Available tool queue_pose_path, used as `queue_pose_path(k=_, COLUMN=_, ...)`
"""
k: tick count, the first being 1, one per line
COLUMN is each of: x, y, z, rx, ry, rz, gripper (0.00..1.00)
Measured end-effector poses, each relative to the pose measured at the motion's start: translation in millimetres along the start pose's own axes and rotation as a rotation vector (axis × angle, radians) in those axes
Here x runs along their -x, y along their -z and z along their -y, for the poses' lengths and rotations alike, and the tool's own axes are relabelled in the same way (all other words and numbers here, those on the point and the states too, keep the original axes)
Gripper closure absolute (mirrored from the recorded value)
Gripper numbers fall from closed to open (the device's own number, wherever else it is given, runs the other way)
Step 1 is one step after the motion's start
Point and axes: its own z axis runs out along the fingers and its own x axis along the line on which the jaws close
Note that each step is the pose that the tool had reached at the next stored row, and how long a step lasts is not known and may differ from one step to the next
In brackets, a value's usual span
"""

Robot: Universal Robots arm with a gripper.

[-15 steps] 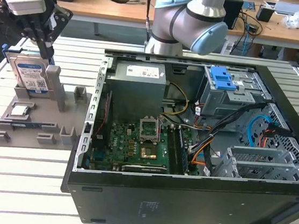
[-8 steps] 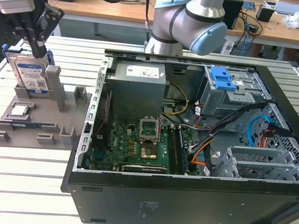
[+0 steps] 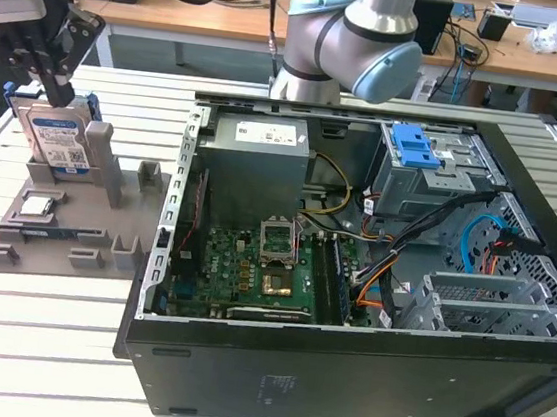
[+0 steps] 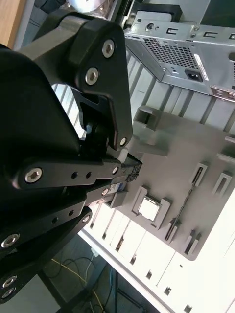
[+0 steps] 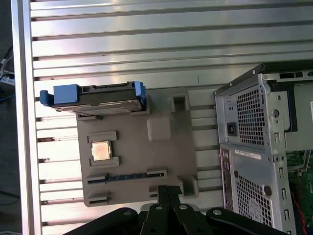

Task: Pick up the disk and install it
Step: 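Reach for the disk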

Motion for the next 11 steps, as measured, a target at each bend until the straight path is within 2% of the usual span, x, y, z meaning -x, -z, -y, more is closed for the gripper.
queue_pose_path(k=5, x=-7.5, y=0.3, z=0.6, rx=-0.0001, ry=0.0, rz=0.0, gripper=0.9)
queue_pose_path(k=11, x=-28.8, y=0.5, z=-0.9, rx=-0.0001, ry=0.0, rz=0.0, gripper=0.9)
